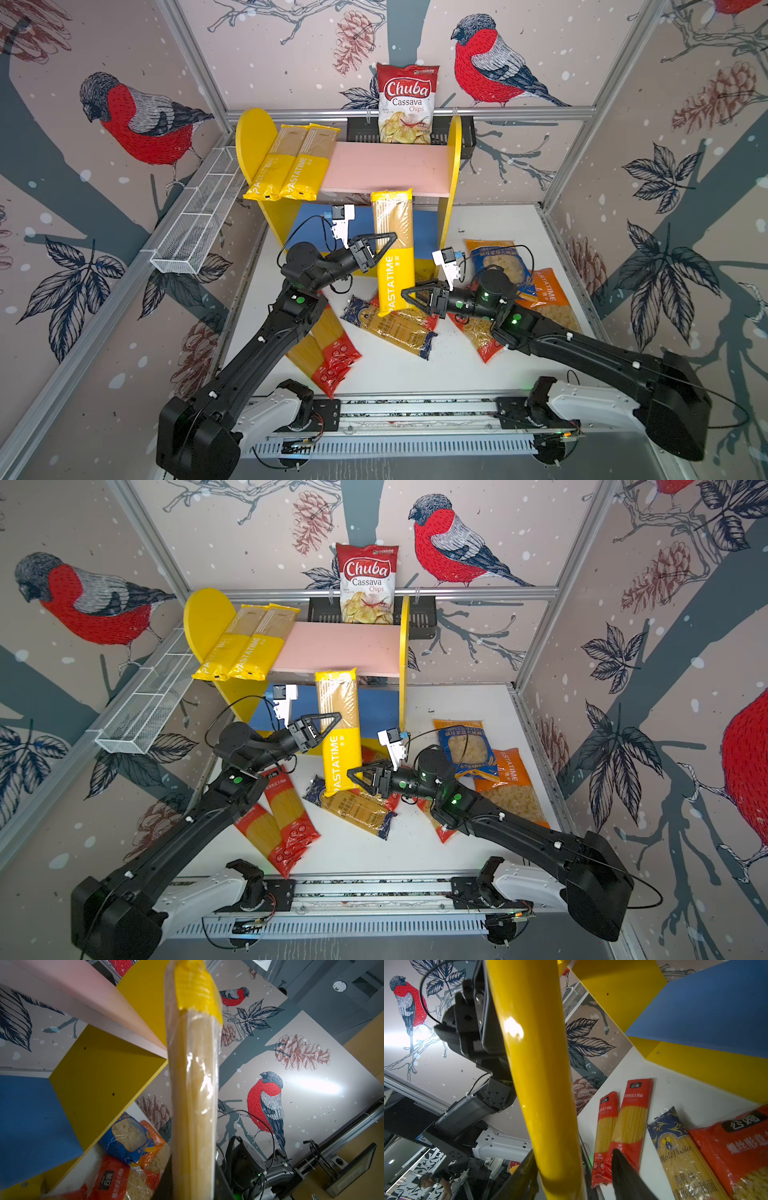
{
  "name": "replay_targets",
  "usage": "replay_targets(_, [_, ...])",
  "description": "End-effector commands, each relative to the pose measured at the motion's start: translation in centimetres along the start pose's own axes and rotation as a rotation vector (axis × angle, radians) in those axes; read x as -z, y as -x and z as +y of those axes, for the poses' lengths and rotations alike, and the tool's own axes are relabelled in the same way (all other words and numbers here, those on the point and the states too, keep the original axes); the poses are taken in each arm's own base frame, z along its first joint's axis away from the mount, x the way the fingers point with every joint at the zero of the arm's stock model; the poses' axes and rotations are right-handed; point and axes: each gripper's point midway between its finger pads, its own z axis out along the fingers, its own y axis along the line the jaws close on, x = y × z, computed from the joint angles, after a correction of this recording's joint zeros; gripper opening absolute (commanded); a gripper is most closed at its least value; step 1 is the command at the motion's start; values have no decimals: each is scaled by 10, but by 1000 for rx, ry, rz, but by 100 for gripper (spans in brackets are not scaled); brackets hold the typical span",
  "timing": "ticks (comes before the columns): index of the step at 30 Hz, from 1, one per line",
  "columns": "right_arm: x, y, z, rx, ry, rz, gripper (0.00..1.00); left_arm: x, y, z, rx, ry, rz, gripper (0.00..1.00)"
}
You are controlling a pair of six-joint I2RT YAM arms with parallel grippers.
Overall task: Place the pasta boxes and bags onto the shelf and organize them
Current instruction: 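Lift the upright yellow pack with both grippers toward the pink shelf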
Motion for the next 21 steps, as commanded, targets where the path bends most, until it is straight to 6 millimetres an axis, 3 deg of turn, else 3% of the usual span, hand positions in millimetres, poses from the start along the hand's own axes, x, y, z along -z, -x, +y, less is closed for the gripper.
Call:
replay_targets(1, [0,6,12,19,40,-23,53,0,29,-27,-82,-88,-97,0])
replay_targets(5, [-1,14,18,26,54,-52,42,-2,31,-26,-71,-92,-105,0])
replay_targets(9, [-3,26,23,34,62,-91,21,-1,32,-25,-71,-78,-107,0])
replay_targets(11, [-5,34,29,45,75,-105,14,1,34,-24,-74,-67,-113,5])
replay_targets(14, [-9,51,38,69,89,-133,10,6,44,-23,-72,-52,-134,20])
replay_targets(19, [-19,93,55,83,118,-206,6,26,63,-24,-93,-5,-187,58])
replay_targets(21, [-28,110,59,73,122,-228,6,36,68,-21,-101,30,-204,66])
